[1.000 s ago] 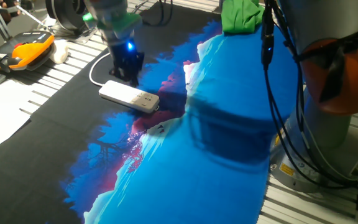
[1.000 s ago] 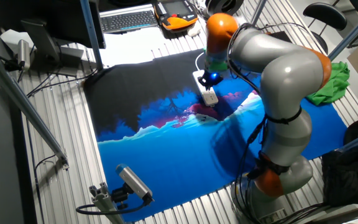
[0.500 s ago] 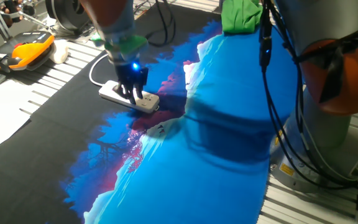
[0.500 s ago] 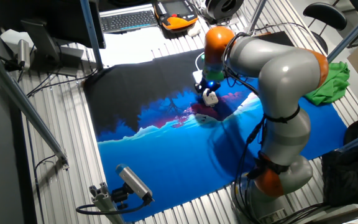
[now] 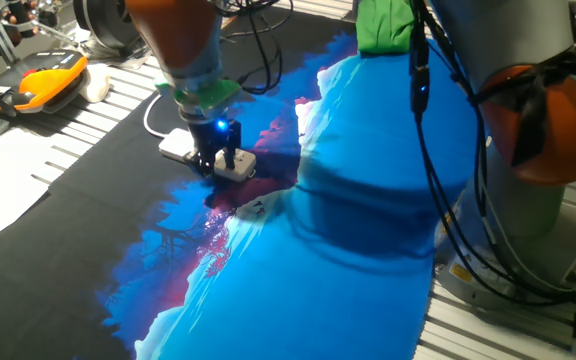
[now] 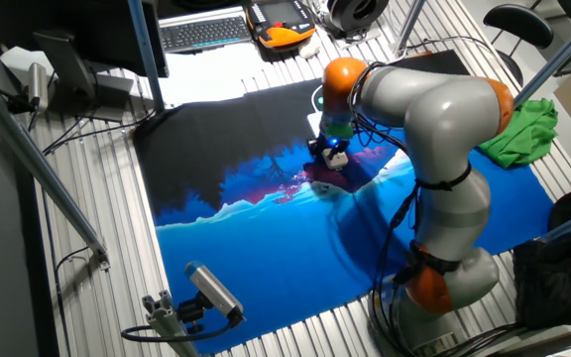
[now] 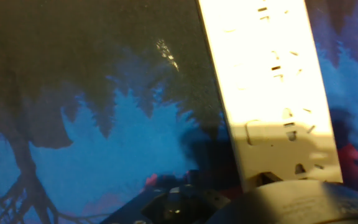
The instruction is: Turn on the power strip by pressing the button
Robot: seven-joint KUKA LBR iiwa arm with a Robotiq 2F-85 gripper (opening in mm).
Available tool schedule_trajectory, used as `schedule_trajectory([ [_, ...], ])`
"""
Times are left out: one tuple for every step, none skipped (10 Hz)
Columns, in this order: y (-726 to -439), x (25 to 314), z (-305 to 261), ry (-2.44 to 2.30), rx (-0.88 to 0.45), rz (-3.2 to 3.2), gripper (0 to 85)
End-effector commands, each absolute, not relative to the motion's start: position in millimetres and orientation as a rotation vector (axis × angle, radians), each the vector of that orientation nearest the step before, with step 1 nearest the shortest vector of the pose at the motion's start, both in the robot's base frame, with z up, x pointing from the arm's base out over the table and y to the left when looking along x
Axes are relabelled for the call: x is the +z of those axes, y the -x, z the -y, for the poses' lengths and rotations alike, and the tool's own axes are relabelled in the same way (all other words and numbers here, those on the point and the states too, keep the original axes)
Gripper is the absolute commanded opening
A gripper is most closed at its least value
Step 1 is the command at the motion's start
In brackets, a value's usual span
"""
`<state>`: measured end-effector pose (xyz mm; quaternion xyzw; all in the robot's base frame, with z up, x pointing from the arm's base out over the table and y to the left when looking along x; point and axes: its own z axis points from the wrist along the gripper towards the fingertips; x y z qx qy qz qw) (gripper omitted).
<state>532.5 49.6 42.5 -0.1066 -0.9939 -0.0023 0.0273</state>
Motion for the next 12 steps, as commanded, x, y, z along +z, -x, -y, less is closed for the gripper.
schedule_trajectory([
  [-531,47,-49,0.333,-0.009,3.059,51.0],
  [-531,52,-50,0.335,-0.009,3.048,51.0],
  [-530,58,-52,0.346,-0.004,3.046,51.0],
  [-530,69,-54,0.358,0.005,3.035,51.0],
  [-529,83,-57,0.374,0.02,3.016,51.0],
  [-527,98,-59,0.374,0.037,3.01,34.0],
  [-523,110,-57,0.343,0.048,3.026,34.0],
  [-519,121,-55,0.297,0.056,3.034,17.0],
  [-516,134,-49,0.228,0.039,3.014,0.0],
  [-514,142,-46,0.19,0.033,3.007,0.0],
  [-511,150,-42,0.164,0.042,3.01,0.0],
  [-508,159,-38,0.151,0.044,3.015,0.0],
])
